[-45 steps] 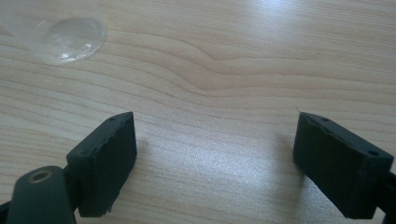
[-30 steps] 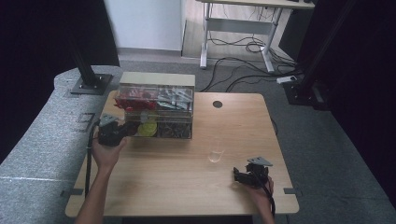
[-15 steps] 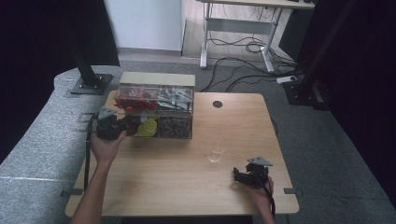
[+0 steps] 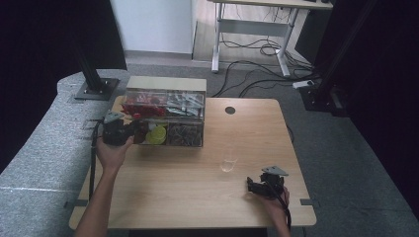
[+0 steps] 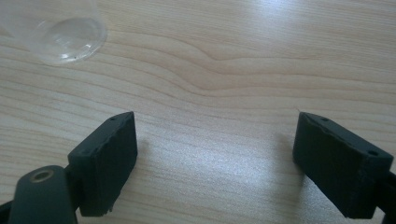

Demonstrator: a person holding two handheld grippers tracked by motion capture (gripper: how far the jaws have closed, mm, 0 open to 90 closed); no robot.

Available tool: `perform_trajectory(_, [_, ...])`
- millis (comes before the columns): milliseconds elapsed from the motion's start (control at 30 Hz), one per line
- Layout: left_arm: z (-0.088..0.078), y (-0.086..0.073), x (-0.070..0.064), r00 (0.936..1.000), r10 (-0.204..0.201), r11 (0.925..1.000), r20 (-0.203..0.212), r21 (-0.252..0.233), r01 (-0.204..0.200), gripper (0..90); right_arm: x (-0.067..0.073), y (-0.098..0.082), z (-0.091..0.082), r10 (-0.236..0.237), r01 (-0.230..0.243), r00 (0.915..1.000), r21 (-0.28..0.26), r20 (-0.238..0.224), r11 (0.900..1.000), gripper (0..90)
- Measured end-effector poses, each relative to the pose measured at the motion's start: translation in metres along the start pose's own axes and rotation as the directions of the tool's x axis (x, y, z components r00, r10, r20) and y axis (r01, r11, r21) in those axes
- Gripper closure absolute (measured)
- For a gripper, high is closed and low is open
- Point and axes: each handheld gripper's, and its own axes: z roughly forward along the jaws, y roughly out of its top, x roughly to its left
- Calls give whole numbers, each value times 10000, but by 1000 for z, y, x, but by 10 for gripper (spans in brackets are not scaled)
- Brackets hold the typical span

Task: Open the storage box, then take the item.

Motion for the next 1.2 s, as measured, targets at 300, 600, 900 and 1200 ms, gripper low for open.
perform_trajectory(300, [0, 0, 0, 10000, 12, 10000, 13, 64, -12, 900, 1, -1, -2, 128, -123, 9996, -188, 241, 9997, 225])
perform_trajectory(600, [1, 0, -1, 10000, 71, 10000, 45, 69, -71, 900, 2, 6, -21, 587, -575, 9983, -1238, 59, 9906, 254])
perform_trajectory(900, [-1, 1, 0, 9998, 158, 9998, 109, 143, -160, 900, 7, 25, -56, 887, -970, 9950, -2377, -457, 9665, 264])
perform_trajectory(1200, [2, 3, 0, 9995, 281, 9993, 151, 227, -285, 900, 17, 52, -78, 704, -947, 9938, -3246, -859, 9411, 269])
